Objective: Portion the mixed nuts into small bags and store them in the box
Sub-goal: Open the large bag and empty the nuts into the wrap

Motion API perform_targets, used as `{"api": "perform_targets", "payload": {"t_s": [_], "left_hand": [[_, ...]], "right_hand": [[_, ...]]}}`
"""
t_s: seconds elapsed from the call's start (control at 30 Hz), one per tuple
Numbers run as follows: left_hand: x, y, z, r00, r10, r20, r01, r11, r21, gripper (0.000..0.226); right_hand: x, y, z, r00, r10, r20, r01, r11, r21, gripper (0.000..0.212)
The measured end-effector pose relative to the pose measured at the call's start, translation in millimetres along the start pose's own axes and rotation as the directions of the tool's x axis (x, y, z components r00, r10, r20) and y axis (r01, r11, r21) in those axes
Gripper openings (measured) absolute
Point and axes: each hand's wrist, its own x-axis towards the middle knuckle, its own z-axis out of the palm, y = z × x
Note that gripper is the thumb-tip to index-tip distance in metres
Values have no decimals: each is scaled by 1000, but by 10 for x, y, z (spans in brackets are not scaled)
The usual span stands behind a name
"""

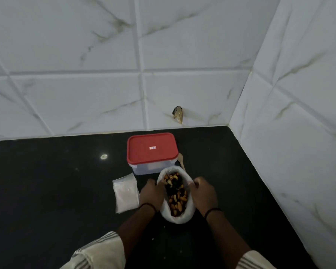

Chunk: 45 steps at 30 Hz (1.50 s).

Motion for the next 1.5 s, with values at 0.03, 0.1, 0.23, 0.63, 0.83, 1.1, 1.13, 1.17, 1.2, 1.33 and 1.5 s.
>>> {"api": "perform_targets", "payload": {"t_s": [0.03,0.1,0.23,0.63,0.83,1.1,1.13,1.17,1.2,1.33,1.5], "left_hand": [[-23,3,-5,1000,11,-20,-10,1000,17,31],[-70,-23,-16,999,2,-36,1,997,75,27],[-89,-139,-20,1000,15,5,-16,983,183,21],[-86,-93,-174,984,25,178,-38,997,66,44],[12,16,-285,967,-5,254,-6,999,42,41],[75,103,-271,967,-33,252,7,995,101,46],[79,107,-265,969,-29,244,3,994,107,46],[78,107,-256,971,-26,236,0,994,112,46],[83,108,-249,972,-28,234,1,993,114,46],[87,109,-258,964,-53,260,29,995,94,46],[62,87,-268,964,-59,260,42,997,71,43]], "right_hand": [[-10,-15,-15,999,-24,-36,23,999,-24,24],[-11,17,-22,999,-40,-26,38,995,-93,23],[11,75,-57,999,-33,24,35,990,-135,32],[732,-389,-140,997,-26,75,43,972,-232,40],[801,-403,-62,995,24,100,10,944,-330,36],[741,-335,-257,999,-1,41,16,925,-381,22],[718,-324,-306,1000,-8,22,16,922,-386,20],[685,-297,-358,1000,-28,1,27,919,-394,18],[649,-265,-411,998,-65,-20,51,913,-404,17],[508,-31,-589,963,-258,-74,222,920,-323,15],[267,12,-594,964,-262,55,267,955,-127,13]]}}
